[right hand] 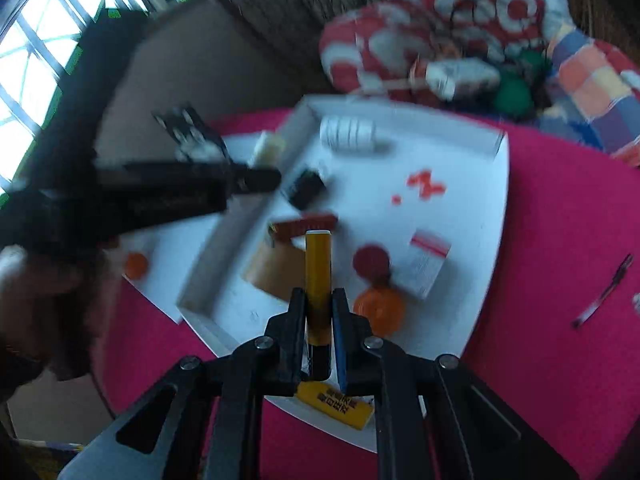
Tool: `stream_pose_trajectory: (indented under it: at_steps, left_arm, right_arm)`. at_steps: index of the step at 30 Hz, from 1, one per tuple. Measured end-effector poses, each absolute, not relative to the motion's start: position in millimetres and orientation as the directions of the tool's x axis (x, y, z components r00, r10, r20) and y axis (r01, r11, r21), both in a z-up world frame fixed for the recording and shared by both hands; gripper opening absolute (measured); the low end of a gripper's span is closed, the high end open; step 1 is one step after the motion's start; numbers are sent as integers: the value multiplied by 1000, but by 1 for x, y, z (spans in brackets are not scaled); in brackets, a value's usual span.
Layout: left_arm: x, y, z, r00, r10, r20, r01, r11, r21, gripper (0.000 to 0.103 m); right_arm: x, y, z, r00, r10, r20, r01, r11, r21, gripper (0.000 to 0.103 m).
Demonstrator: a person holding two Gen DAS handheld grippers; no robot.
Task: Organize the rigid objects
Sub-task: 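Carry the bottle and lighter over the white tray and open both tools, then move both tools back over the pen and sticker on the cloth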
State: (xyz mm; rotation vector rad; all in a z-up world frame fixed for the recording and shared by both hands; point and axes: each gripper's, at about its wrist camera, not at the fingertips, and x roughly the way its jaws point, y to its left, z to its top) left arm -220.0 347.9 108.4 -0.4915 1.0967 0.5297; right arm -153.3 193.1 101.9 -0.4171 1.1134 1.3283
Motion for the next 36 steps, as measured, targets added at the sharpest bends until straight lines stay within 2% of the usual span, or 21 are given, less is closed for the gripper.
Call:
stream_pose_trajectory:
  at_steps: [2,4,5,6,7,8,10,11,12,13,24,36]
  left_arm:
    - [-220,346,104,341,152,-928,-625,774,-103,20]
    - [-220,345,103,335,143,-931,-625,773,-106,28]
    - [-220,345,103,338,146,-930,-628,770,-108,47]
    - [-222,344,105,348,155,-925,-632,767,-109,75]
    - [-223,344,108,358,163,-919,-636,764,-112,84]
    - [-224,343,111,372,185,-910,-644,758,-109,89]
    - [-225,343,118,375,240,-896,-660,747,-77,90]
    - [-226,342,122,376,261,-889,-666,743,-64,95]
    - [-227,341,125,379,270,-885,-670,740,-61,103]
    - [-227,341,127,380,278,-882,-673,737,-57,103]
    - [-206,307,141,400,315,-861,-686,726,-52,103]
    - [-112,222,131,406,254,-878,-581,813,-33,103]
  right_arm:
    - [-157,195,91,-149,529,-835,-905,268,331,11]
    - [-159,194,87,-152,525,-838,-901,275,335,12]
    - [-159,192,86,-156,523,-838,-899,276,340,12]
    - [-159,192,87,-159,521,-839,-901,271,339,12]
    - [-161,191,88,-146,520,-842,-910,264,320,12]
    - [-162,190,90,-136,520,-843,-916,259,308,13]
    - [-160,191,93,-132,532,-837,-919,252,305,35]
    - [-160,192,93,-123,538,-834,-919,255,300,72]
    - [-159,192,94,-111,546,-831,-920,260,293,99]
    - [-157,190,96,-99,558,-824,-920,265,289,103]
    - [-115,152,112,-33,610,-791,-890,343,301,103]
    - [-13,44,105,66,611,-789,-762,542,356,103]
